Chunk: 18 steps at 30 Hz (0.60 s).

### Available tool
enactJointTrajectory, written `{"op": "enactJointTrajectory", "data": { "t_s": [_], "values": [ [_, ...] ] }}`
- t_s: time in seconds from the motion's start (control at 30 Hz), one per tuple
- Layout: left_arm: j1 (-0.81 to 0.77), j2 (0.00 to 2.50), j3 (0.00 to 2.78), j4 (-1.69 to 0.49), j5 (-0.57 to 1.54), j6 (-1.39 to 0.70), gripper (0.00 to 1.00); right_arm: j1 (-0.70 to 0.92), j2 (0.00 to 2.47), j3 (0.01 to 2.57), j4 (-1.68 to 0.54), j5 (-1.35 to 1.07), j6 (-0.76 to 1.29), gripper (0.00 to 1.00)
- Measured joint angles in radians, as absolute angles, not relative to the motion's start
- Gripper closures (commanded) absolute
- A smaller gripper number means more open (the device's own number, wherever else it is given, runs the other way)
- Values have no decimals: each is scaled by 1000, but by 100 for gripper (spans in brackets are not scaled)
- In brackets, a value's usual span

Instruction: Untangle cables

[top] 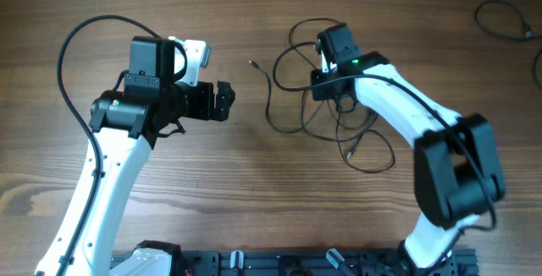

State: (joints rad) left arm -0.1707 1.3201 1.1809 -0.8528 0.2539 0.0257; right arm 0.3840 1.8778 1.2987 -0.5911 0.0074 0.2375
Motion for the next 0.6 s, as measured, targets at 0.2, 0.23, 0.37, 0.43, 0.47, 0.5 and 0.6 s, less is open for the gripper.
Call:
{"op": "enactJointTrajectory", "data": {
  "t_s": [0.2, 0.23, 0.37, 0.43, 0.47, 0.5, 0.6],
  "values": [
    [-171, 1320, 1181, -855, 257, 26, 0, 384, 1712, 1299, -675, 7, 237, 96],
    [-171, 1320, 1181, -857, 257, 26, 0, 384, 1681, 1299, -694, 7, 237, 96],
    [-171, 1320, 1181, -861, 258, 26, 0, 384, 1578, 1299, -774, 7, 237, 96],
    [-171, 1320, 1181, -860, 260, 26, 0, 384, 1519, 1299, -809, 7, 237, 96],
    [-171, 1320, 1181, -860, 260, 26, 0, 384, 1488, 1299, -822, 7, 237, 96],
    [-171, 1320, 1181, -860, 260, 26, 0, 384, 1449, 1299, -834, 8, 238, 96],
    [-171, 1320, 1181, -860, 260, 26, 0, 384, 1344, 1299, -861, 20, 237, 96]
  ]
}}
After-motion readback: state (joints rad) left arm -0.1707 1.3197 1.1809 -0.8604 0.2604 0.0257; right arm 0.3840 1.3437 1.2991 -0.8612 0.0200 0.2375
